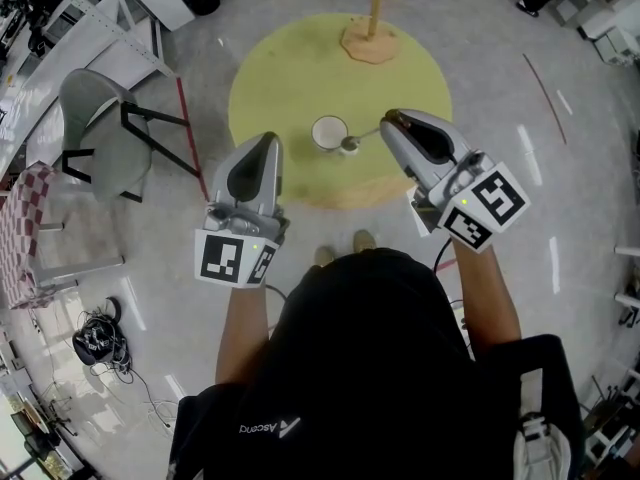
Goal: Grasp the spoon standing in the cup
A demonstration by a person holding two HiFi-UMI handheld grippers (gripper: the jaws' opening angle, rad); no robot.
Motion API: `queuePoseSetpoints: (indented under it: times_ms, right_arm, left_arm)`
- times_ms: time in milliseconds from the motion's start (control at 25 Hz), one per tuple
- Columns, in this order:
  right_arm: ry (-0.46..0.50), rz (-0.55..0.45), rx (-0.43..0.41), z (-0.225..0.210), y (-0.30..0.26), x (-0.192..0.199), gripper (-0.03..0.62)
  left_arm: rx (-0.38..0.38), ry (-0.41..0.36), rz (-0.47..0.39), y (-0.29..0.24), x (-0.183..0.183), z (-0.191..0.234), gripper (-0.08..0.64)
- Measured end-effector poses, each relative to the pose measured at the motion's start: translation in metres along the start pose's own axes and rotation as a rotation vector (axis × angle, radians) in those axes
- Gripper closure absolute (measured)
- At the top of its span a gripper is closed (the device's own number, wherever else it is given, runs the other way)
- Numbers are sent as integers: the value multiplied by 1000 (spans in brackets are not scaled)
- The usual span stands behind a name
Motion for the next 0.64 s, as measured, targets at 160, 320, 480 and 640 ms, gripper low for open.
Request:
queuePoseSetpoints:
  times_ms: [160,320,480,640]
  right_arm:
    - [-2,-4,8,-1,1,1,545]
    - [-4,-3,10,0,1,0,545]
    - [-4,-6,11,0,2,0,545]
    - [-6,-10,12,0,1,-1,545]
  left_arm:
    - [-1,1,1,1,1,-1,551]
    - [2,1,1,0,0,-3,551]
    - [5,-1,0,2,-1,-5,551]
    - [2,-3,4,3,-2,-5,551]
Point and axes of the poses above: the fingertips, and each gripper's own axes: y backward along the fingers, z to its left, x out of its underside, the point moved 8 cm from there along y, backward along the fingers, and after that the axes turned 3 degrees about -y, right-handed, at the moved point
